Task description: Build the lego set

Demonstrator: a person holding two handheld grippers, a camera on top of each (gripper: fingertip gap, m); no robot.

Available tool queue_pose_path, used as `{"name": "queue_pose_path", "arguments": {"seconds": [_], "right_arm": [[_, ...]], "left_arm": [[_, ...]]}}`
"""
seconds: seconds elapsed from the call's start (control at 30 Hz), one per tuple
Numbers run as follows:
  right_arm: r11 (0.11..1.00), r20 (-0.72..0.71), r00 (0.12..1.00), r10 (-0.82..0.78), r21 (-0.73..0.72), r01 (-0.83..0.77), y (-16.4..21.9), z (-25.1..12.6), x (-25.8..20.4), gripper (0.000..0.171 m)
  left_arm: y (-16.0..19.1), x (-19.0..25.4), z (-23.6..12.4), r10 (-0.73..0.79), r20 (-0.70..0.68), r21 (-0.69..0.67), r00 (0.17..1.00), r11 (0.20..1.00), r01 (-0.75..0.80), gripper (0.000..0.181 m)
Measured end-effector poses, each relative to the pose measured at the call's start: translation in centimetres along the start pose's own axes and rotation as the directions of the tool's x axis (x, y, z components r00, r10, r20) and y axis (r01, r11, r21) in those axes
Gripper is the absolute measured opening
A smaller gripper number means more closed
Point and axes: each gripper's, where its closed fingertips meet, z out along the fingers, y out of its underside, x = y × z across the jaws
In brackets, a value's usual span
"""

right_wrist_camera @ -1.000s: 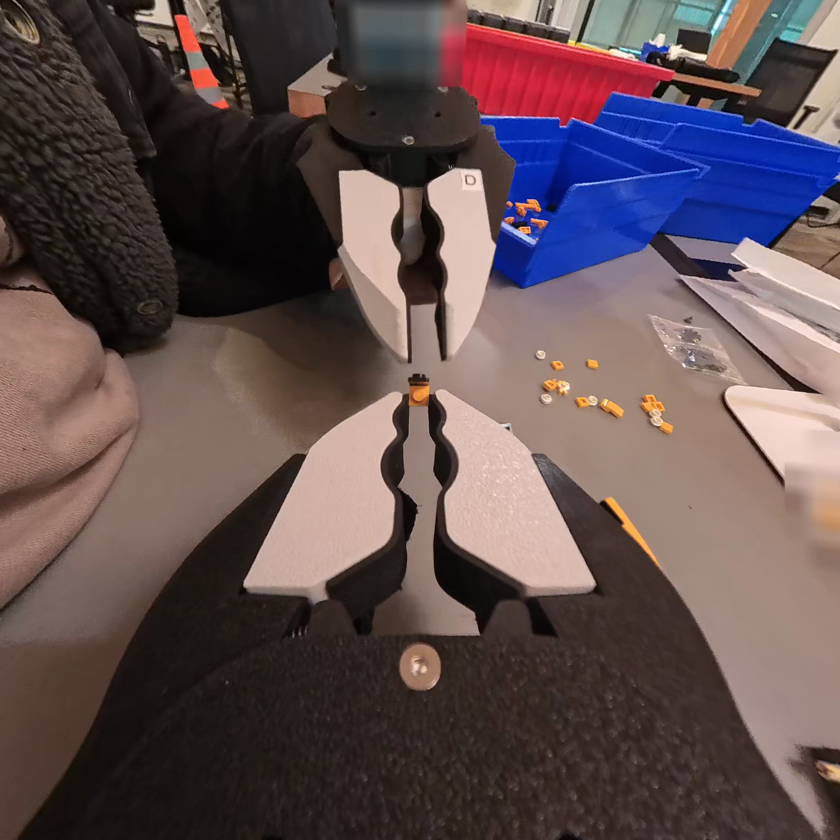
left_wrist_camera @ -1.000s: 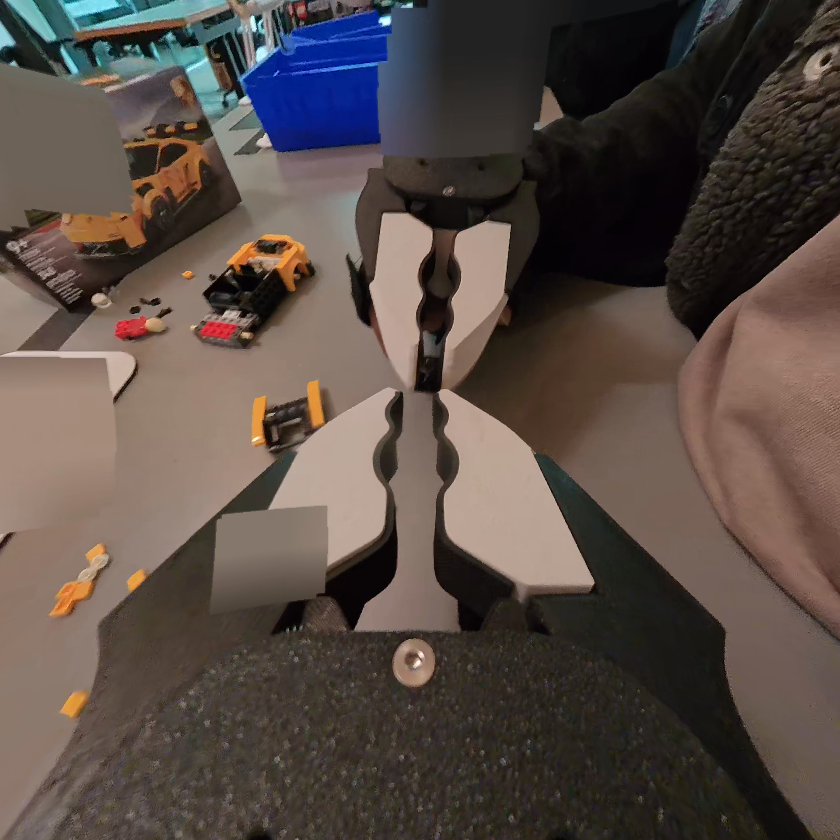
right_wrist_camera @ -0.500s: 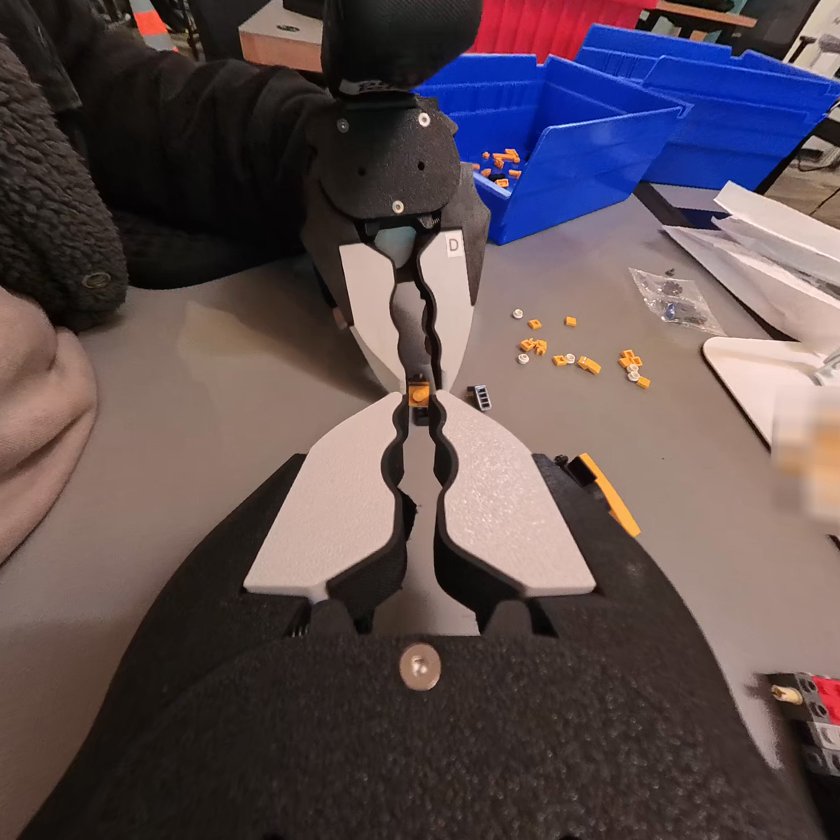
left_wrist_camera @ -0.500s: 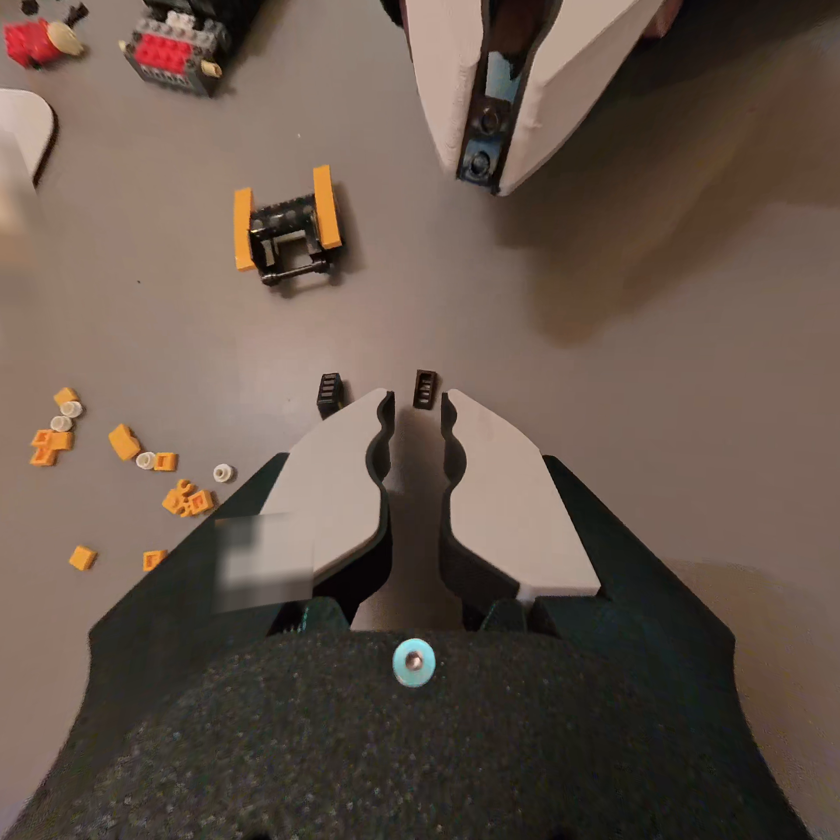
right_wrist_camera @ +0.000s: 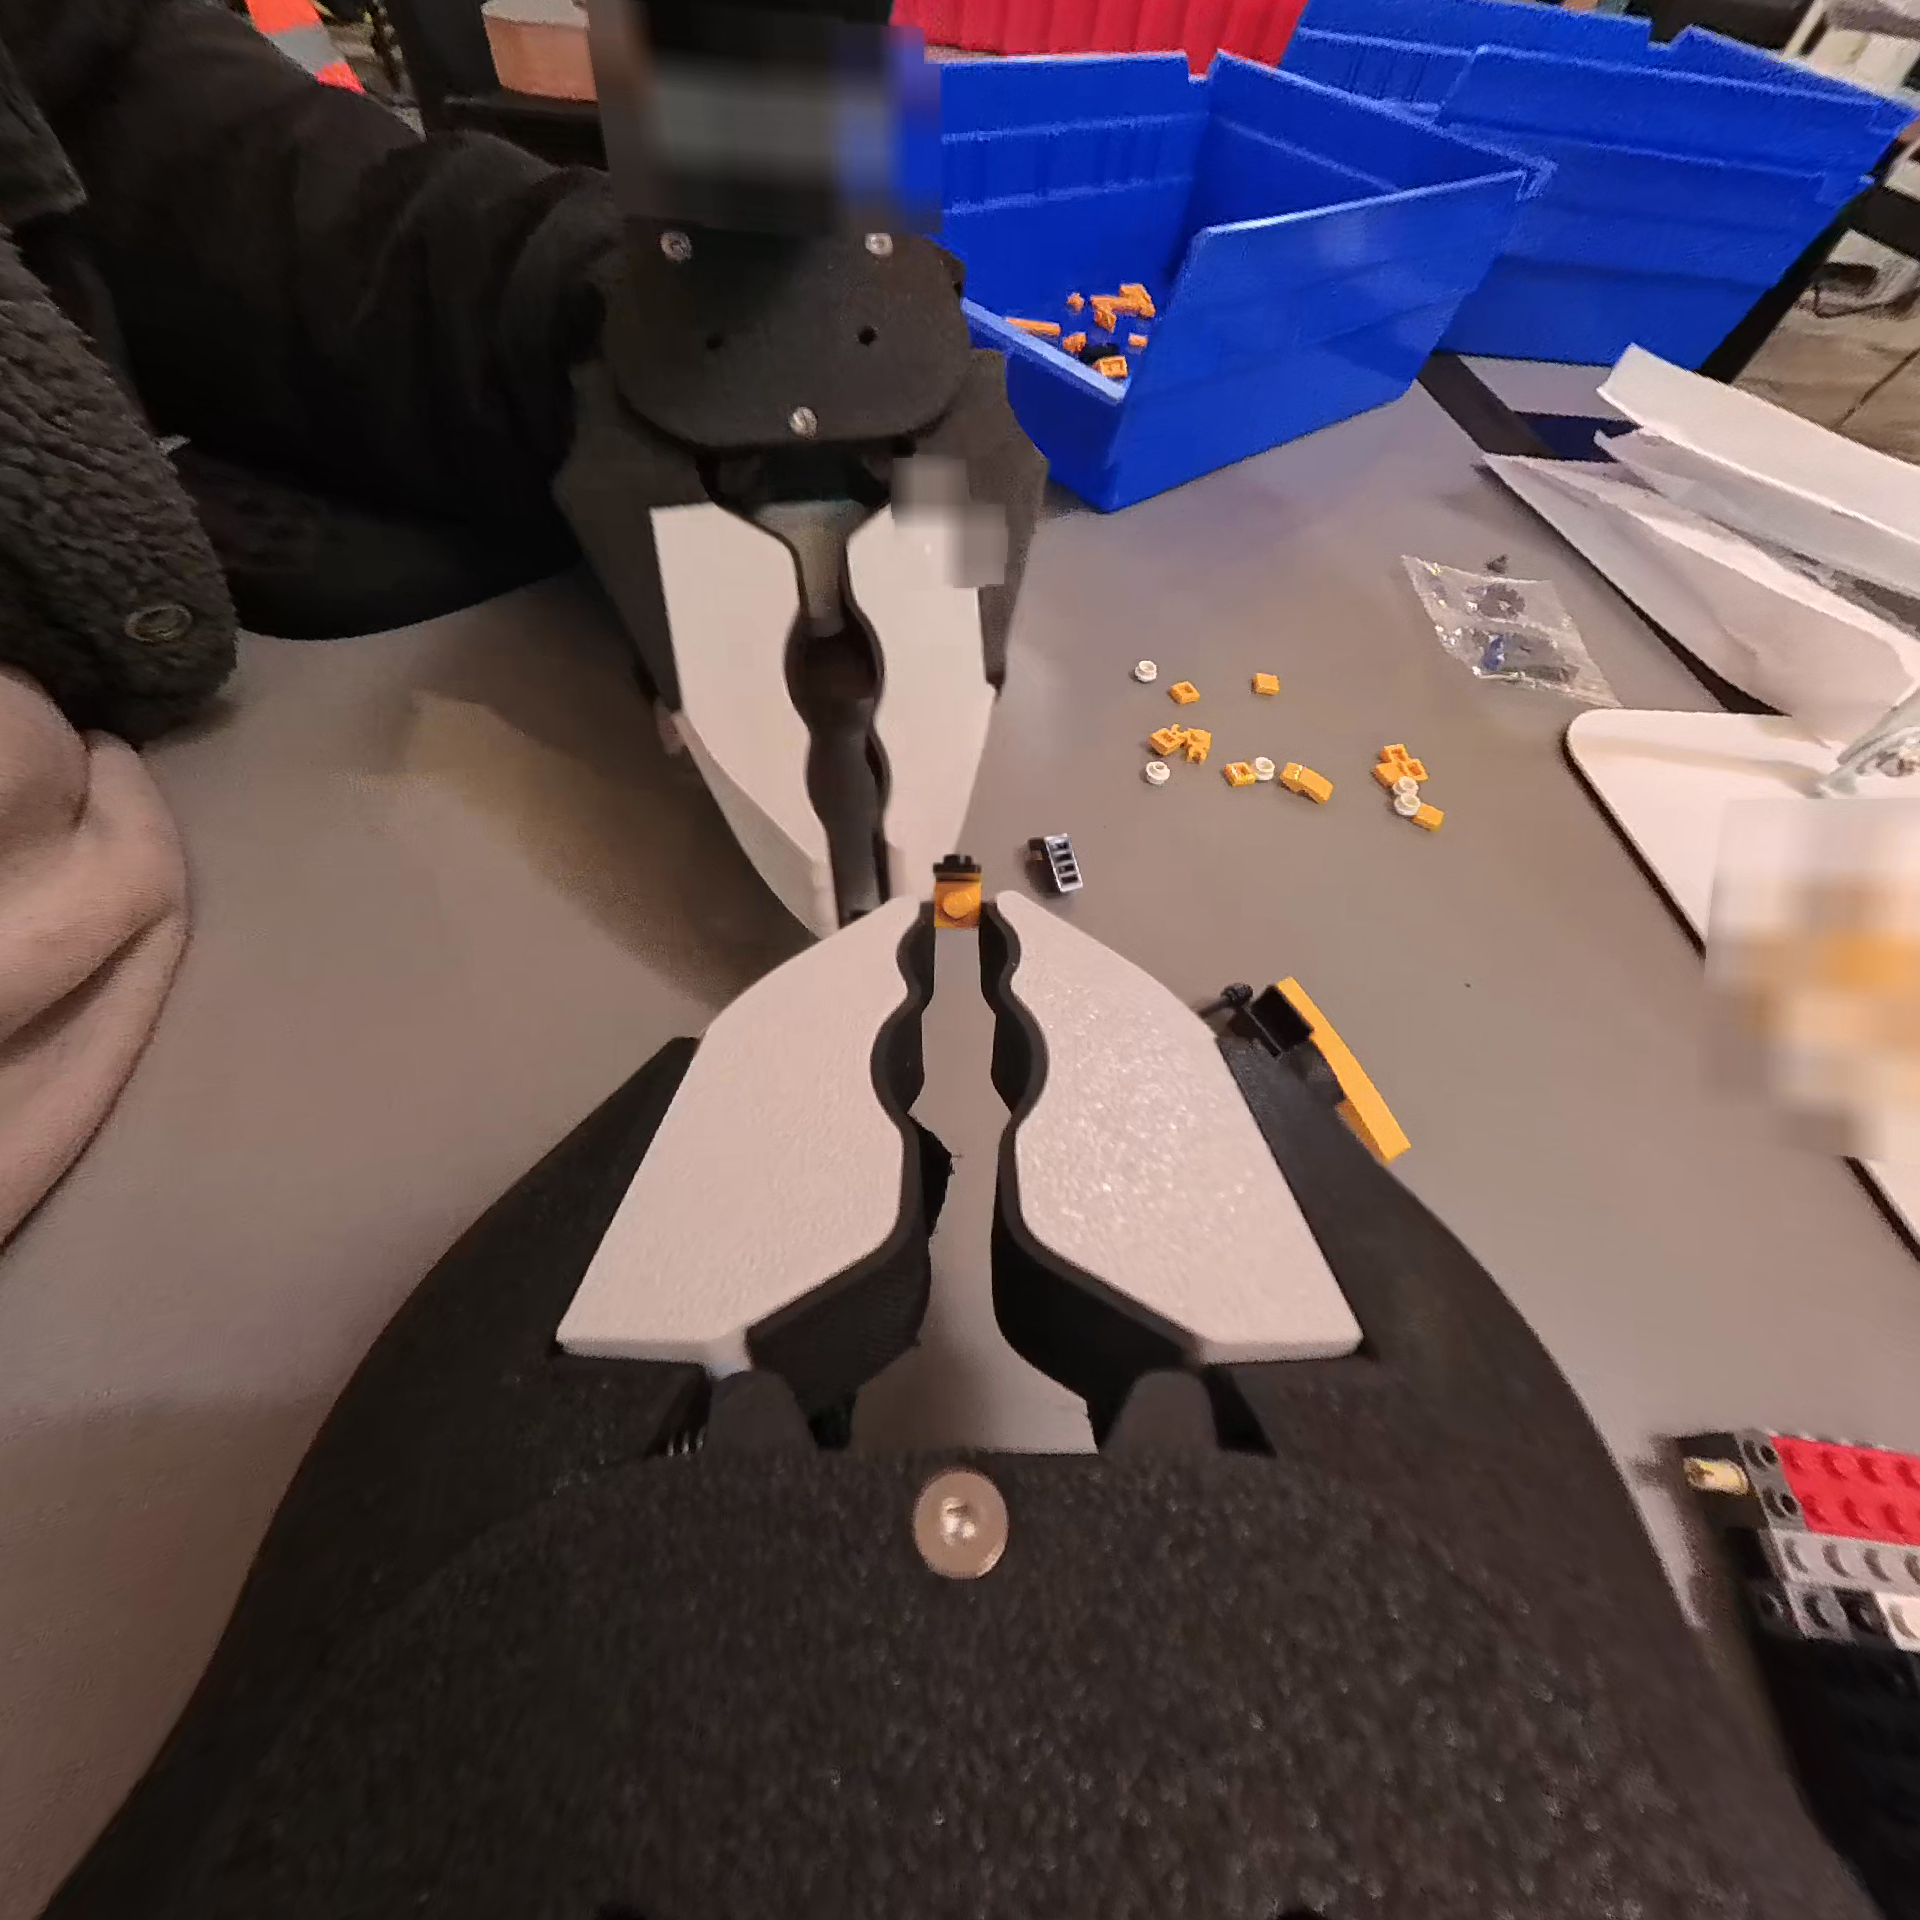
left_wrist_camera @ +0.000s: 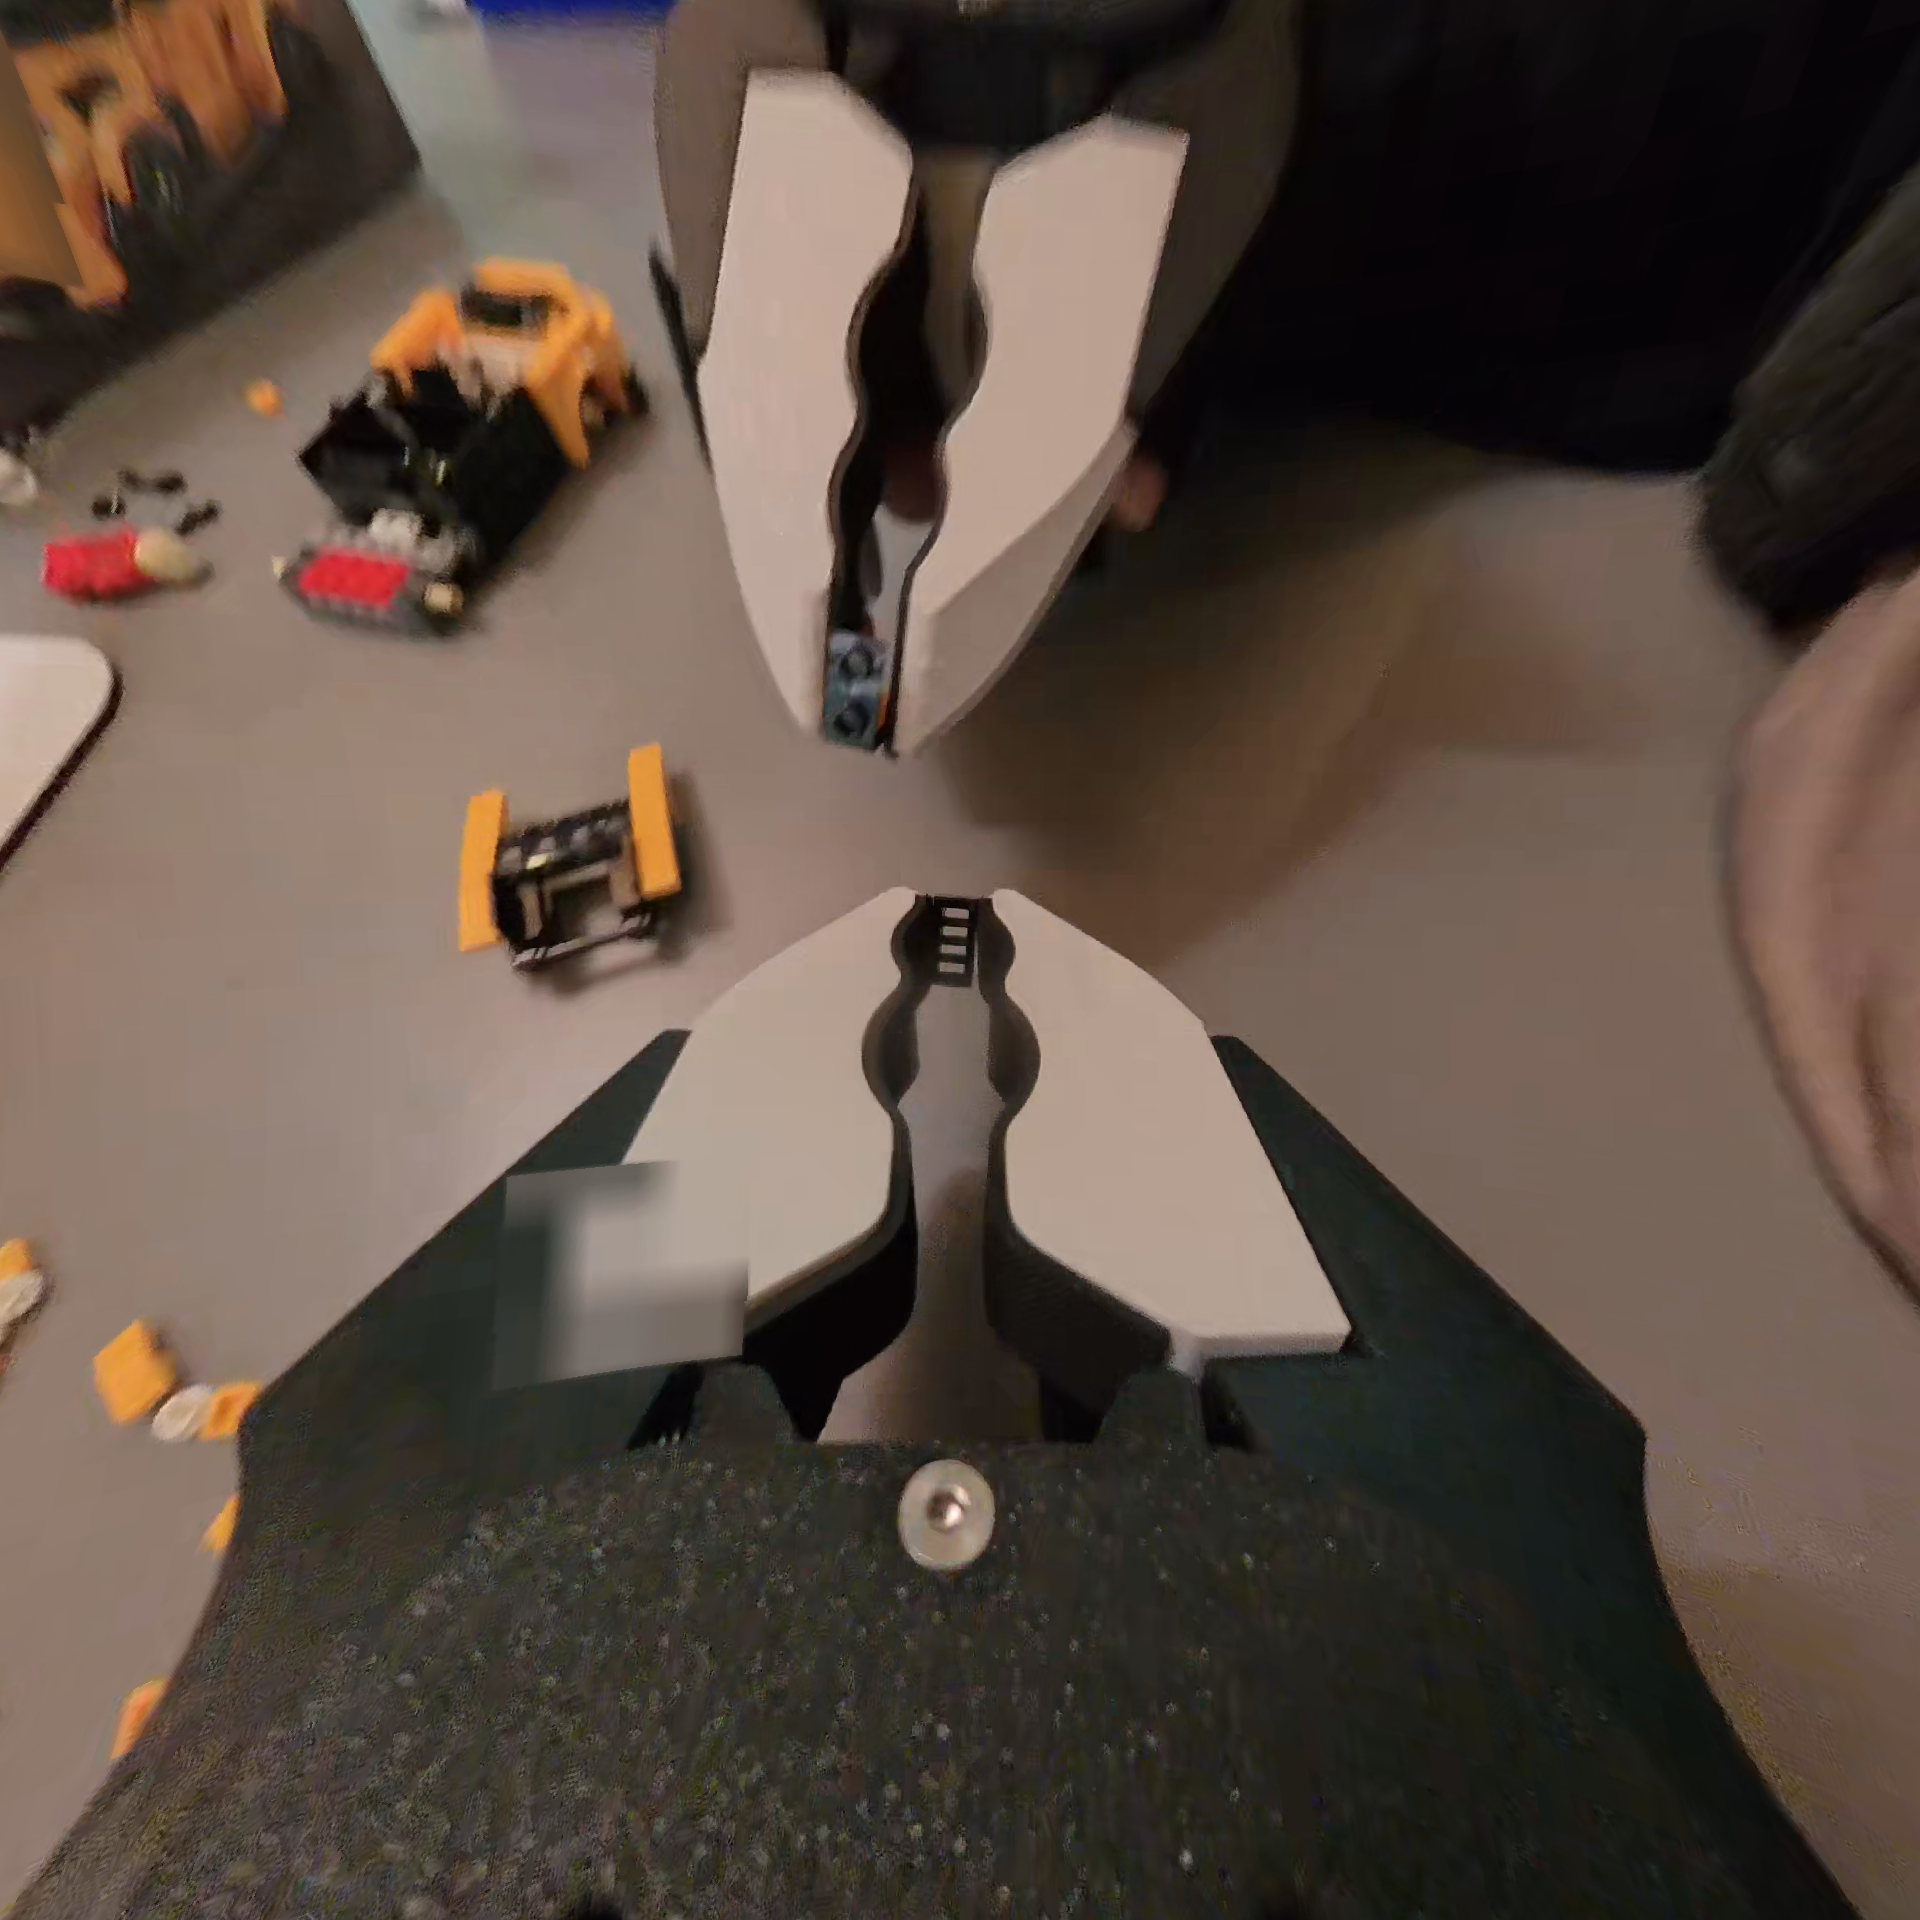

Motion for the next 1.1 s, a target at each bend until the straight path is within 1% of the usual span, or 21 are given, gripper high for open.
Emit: {"name": "queue_pose_path", "arguments": {"seconds": [0.03,0.13,0.23,0.3,0.37,0.43,0.5,0.6,0.67,0.87,1.1], "right_arm": [[1.000,0.008,1.000,0.006,-0.014,-0.006,0.3,-0.1,0.0,0.008],[0.994,0.076,0.997,0.016,-0.106,-0.008,2.1,0.0,-0.9,0.008],[0.985,0.142,0.990,0.012,-0.170,0.013,3.2,0.7,-2.3,0.008],[0.991,0.139,0.990,0.009,-0.134,0.010,2.5,1.3,-2.7,0.008],[0.998,0.129,0.991,0.033,-0.049,-0.027,0.7,1.7,-2.9,0.008],[0.998,0.121,0.991,0.055,0.034,-0.059,-1.0,2.0,-3.0,0.008],[0.992,0.113,0.991,0.078,0.089,-0.088,-2.1,2.2,-2.9,0.008],[0.977,0.114,0.987,0.110,0.172,-0.129,-3.5,1.6,-2.6,0.008],[0.962,0.139,0.981,0.137,0.216,-0.165,-4.2,0.9,-2.5,0.008],[0.963,0.141,0.982,0.122,0.225,-0.152,-4.0,0.3,-2.2,0.008],[0.958,0.127,0.985,0.113,0.251,-0.142,-4.3,-0.7,-1.6,0.008]], "left_arm": [[-0.4,0.3,-0.1,-0.007,-0.026,0.050,1.000,0.999,0.008,0.008],[-0.2,0.5,-0.5,-0.025,-0.061,0.075,0.998,0.997,0.030,0.008],[-1.8,0.4,-1.4,-0.035,-0.063,0.181,0.997,0.982,0.046,0.008],[-3.5,0.4,-2.3,-0.062,-0.082,0.287,0.995,0.954,0.084,0.008],[-5.2,0.5,-3.3,-0.094,-0.113,0.397,0.989,0.908,0.131,0.007],[-6.5,0.4,-4.0,-0.111,-0.126,0.477,0.986,0.865,0.158,0.007],[-7.2,0.4,-4.3,-0.116,-0.133,0.526,0.984,0.834,0.169,0.007],[-7.1,0.5,-4.1,-0.102,-0.121,0.521,0.987,0.840,0.151,0.007],[-7.1,0.5,-4.2,-0.100,-0.120,0.527,0.988,0.837,0.148,0.007],[-7.0,0.2,-4.7,-0.094,-0.106,0.534,0.990,0.834,0.136,0.007],[-6.3,-0.3,-4.9,-0.092,-0.080,0.509,0.993,0.853,0.120,0.007]]}}
